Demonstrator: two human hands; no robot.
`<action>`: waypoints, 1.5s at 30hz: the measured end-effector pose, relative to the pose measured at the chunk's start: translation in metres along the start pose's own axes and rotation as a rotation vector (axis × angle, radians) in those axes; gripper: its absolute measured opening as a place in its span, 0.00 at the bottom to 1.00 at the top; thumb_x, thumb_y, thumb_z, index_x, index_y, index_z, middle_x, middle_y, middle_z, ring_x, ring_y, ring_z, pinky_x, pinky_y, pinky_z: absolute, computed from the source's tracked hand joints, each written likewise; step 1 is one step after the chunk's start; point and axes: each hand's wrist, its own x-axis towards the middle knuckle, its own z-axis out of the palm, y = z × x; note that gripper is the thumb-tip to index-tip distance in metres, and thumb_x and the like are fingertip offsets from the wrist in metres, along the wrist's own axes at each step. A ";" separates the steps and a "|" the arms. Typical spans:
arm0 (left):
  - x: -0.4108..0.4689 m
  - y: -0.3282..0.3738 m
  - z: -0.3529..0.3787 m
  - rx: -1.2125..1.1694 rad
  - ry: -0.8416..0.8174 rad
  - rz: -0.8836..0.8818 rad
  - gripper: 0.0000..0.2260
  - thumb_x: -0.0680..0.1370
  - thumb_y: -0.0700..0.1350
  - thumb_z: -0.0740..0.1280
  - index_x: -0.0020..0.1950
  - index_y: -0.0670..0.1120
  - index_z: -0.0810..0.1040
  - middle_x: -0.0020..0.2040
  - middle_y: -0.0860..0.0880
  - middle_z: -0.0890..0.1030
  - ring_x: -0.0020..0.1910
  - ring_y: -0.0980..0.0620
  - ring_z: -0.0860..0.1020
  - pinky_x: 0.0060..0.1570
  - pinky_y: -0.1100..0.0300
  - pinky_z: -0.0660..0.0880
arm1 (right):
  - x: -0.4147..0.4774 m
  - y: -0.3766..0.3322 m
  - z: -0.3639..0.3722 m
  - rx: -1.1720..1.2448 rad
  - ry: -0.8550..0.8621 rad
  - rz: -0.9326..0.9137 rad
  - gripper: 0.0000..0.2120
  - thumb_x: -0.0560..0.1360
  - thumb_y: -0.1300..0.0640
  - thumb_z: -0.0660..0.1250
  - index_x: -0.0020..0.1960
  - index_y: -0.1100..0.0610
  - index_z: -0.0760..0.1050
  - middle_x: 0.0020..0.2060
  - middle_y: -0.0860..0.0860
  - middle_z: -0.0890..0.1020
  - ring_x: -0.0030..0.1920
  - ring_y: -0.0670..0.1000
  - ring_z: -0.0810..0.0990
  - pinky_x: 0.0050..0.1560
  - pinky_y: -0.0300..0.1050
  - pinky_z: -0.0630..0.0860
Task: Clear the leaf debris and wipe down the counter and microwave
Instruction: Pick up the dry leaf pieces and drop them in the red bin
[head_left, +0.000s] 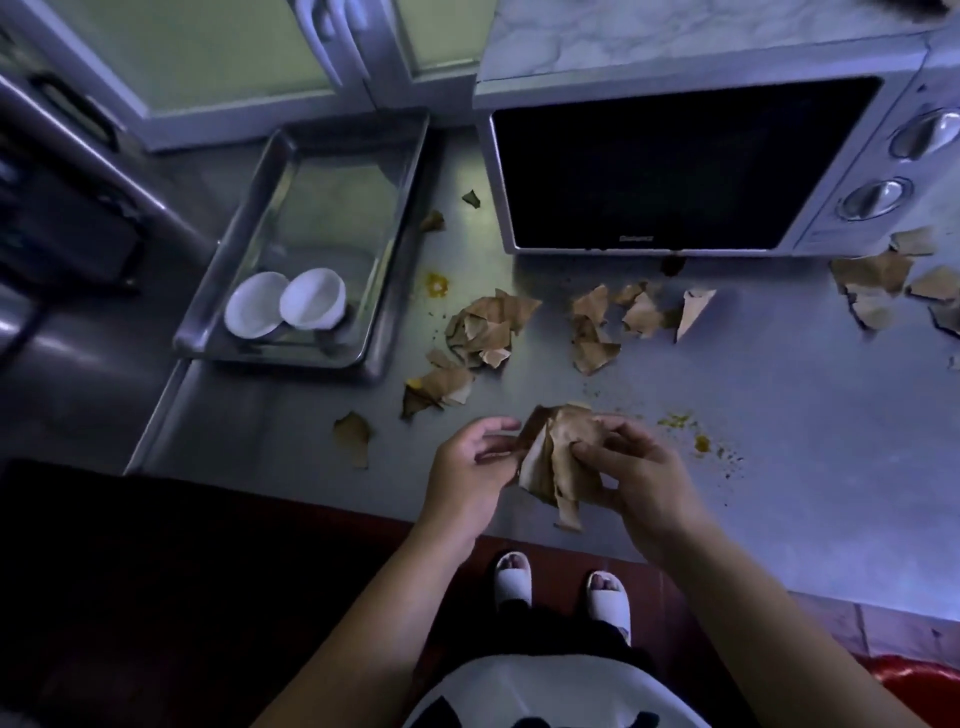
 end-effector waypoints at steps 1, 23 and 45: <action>0.000 0.001 -0.006 -0.026 -0.004 0.009 0.12 0.75 0.30 0.70 0.50 0.46 0.81 0.40 0.50 0.84 0.37 0.58 0.81 0.36 0.66 0.76 | 0.001 0.000 0.006 -0.014 0.000 -0.001 0.08 0.75 0.72 0.65 0.54 0.68 0.76 0.50 0.69 0.80 0.49 0.63 0.80 0.53 0.66 0.77; 0.161 -0.053 -0.276 0.834 -0.078 0.118 0.23 0.73 0.40 0.73 0.68 0.46 0.77 0.63 0.46 0.79 0.60 0.47 0.78 0.58 0.57 0.74 | 0.021 0.038 0.148 -0.110 0.280 -0.052 0.14 0.75 0.70 0.68 0.55 0.56 0.78 0.45 0.58 0.83 0.40 0.56 0.82 0.34 0.49 0.80; 0.110 0.036 -0.189 0.185 -0.551 0.056 0.07 0.75 0.36 0.73 0.46 0.49 0.83 0.39 0.50 0.86 0.37 0.56 0.83 0.38 0.65 0.78 | -0.011 0.069 0.180 0.089 0.253 -0.197 0.16 0.70 0.68 0.70 0.56 0.71 0.77 0.43 0.62 0.82 0.44 0.59 0.82 0.48 0.56 0.83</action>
